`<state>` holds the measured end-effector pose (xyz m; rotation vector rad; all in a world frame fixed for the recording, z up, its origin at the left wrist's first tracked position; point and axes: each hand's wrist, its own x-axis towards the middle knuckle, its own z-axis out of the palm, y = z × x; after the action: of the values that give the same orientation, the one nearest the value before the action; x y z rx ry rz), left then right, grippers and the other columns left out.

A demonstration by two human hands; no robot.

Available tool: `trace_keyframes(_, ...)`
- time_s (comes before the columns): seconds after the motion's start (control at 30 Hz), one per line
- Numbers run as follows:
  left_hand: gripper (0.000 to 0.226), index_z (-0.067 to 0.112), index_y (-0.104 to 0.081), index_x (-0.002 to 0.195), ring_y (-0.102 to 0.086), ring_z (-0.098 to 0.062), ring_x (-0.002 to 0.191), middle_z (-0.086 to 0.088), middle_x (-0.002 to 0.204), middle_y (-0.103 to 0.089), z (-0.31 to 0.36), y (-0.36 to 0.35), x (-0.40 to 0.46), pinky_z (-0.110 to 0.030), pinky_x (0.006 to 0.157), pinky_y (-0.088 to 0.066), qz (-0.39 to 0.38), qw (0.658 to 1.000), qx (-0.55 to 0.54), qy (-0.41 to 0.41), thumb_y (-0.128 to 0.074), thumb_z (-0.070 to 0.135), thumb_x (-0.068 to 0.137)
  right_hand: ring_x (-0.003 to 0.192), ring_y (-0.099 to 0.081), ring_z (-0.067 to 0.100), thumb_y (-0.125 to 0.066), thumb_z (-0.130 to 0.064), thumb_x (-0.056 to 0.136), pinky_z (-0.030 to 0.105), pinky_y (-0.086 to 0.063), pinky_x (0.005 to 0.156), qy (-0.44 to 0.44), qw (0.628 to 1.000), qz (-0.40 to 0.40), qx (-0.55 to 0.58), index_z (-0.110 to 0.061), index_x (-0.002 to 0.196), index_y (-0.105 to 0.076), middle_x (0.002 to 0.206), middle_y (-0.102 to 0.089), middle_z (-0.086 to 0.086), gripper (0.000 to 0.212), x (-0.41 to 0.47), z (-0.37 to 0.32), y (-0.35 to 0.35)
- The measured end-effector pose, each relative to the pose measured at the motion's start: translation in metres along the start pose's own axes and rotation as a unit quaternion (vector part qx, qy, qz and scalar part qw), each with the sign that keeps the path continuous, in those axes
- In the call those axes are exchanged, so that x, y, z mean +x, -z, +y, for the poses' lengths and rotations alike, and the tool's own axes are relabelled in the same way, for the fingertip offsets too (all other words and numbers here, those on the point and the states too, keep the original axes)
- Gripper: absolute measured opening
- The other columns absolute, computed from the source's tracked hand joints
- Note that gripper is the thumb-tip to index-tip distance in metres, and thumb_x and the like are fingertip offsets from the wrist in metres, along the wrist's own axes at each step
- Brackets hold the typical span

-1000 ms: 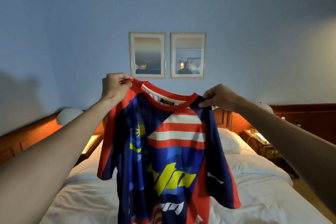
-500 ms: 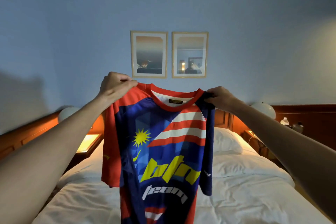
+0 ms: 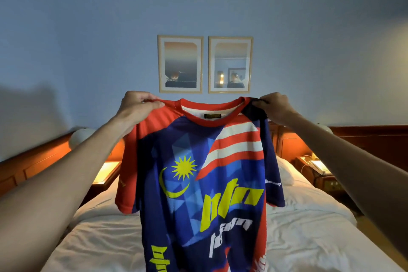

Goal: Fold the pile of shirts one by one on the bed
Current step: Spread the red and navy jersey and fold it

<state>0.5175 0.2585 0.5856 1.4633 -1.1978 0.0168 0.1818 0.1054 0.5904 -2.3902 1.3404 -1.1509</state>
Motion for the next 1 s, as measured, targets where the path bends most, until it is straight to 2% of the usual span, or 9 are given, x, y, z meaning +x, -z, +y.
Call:
trace_keyframes(0.13,0.013,0.028,-0.072,0.078,-0.061,-0.003,0.081,0.009,0.084,-0.071,-0.003,-0.002,0.000,-0.017,0.080,-0.043,-0.017,1.000,0.001,-0.019,-0.080,0.019,0.082,0.082,-0.056,0.025,-0.048,-0.025,0.103,0.031,-0.037,0.069,0.008,0.998,-0.054,-0.030,-0.003,0.099,-0.067,0.096,-0.067,0.016,0.029,-0.003,0.005,-0.006)
trace_keyframes(0.27,0.005,0.023,-0.073,0.083,-0.059,-0.009,0.082,0.004,0.084,-0.070,-0.009,-0.008,-0.001,-0.025,0.078,-0.045,0.024,0.998,-0.040,-0.039,-0.075,0.023,0.087,0.095,-0.060,0.038,-0.048,-0.015,0.102,0.034,-0.034,0.076,0.059,0.997,0.047,0.000,0.002,0.098,-0.066,0.103,-0.068,0.024,0.025,0.001,0.010,-0.005)
trace_keyframes(0.37,0.010,0.016,-0.075,0.091,-0.057,-0.009,0.084,0.002,0.088,-0.069,-0.022,-0.012,-0.007,-0.024,0.080,-0.043,-0.013,0.997,0.079,-0.021,-0.073,0.025,0.090,0.100,-0.060,0.040,-0.047,-0.019,0.103,0.035,-0.037,0.083,0.080,0.994,-0.020,-0.069,0.000,0.100,-0.066,0.106,-0.068,0.023,0.027,-0.001,0.013,-0.005)
trace_keyframes(0.47,0.019,0.006,-0.073,0.109,-0.058,0.000,0.082,0.007,0.090,-0.068,-0.023,-0.008,-0.007,-0.013,0.080,-0.043,0.032,0.998,-0.008,-0.053,-0.066,0.017,0.094,0.099,-0.060,0.037,-0.049,-0.010,0.101,0.026,-0.031,0.078,0.088,0.995,0.052,-0.012,-0.002,0.103,-0.068,0.104,-0.069,0.020,0.021,0.000,0.019,0.001)
trace_keyframes(0.53,0.021,0.006,-0.072,0.112,-0.061,-0.004,0.091,0.002,0.097,-0.071,-0.026,-0.012,-0.012,-0.020,0.086,-0.045,-0.004,0.998,0.033,-0.053,-0.064,0.017,0.096,0.102,-0.061,0.033,-0.050,-0.005,0.097,0.022,-0.031,0.077,0.081,0.995,0.055,0.004,-0.005,0.108,-0.069,0.107,-0.070,0.016,0.021,-0.003,0.026,-0.005)
trace_keyframes(0.6,0.021,0.010,-0.075,0.109,-0.064,-0.013,0.104,-0.001,0.105,-0.073,-0.040,-0.016,-0.015,-0.029,0.095,-0.046,-0.032,0.994,0.093,-0.047,-0.067,0.021,0.094,0.105,-0.059,0.024,-0.053,-0.004,0.095,0.017,-0.032,0.077,0.049,0.999,0.022,0.011,-0.009,0.112,-0.070,0.113,-0.069,0.009,0.025,-0.007,0.036,-0.012)
trace_keyframes(0.73,0.017,0.013,-0.077,0.103,-0.068,-0.015,0.104,-0.001,0.101,-0.075,-0.047,-0.020,-0.019,-0.034,0.101,-0.048,-0.011,0.999,0.044,-0.022,-0.075,0.022,0.087,0.101,-0.061,0.021,-0.060,-0.006,0.093,0.021,-0.039,0.078,0.003,0.997,0.023,0.069,-0.010,0.108,-0.073,0.109,-0.070,0.009,0.020,-0.008,0.054,-0.014)
trace_keyframes(0.9,0.016,0.012,-0.075,0.096,-0.061,0.007,0.077,0.010,0.086,-0.070,-0.037,-0.033,-0.018,-0.013,0.085,-0.045,-0.004,1.000,-0.001,-0.028,-0.079,0.011,0.081,0.090,-0.059,0.017,-0.061,-0.014,0.095,0.025,-0.042,0.074,-0.003,0.999,0.003,0.041,-0.015,0.102,-0.074,0.097,-0.067,0.003,0.014,-0.001,0.058,-0.008)
trace_keyframes(1.0,0.010,0.019,-0.074,0.087,-0.062,-0.003,0.082,0.007,0.086,-0.071,-0.044,-0.039,-0.016,-0.021,0.087,-0.045,-0.006,0.999,0.011,-0.030,-0.080,0.014,0.081,0.087,-0.059,0.015,-0.061,-0.015,0.095,0.023,-0.041,0.072,-0.015,0.999,0.016,0.041,-0.016,0.101,-0.075,0.095,-0.067,0.000,0.015,0.005,0.066,-0.011)
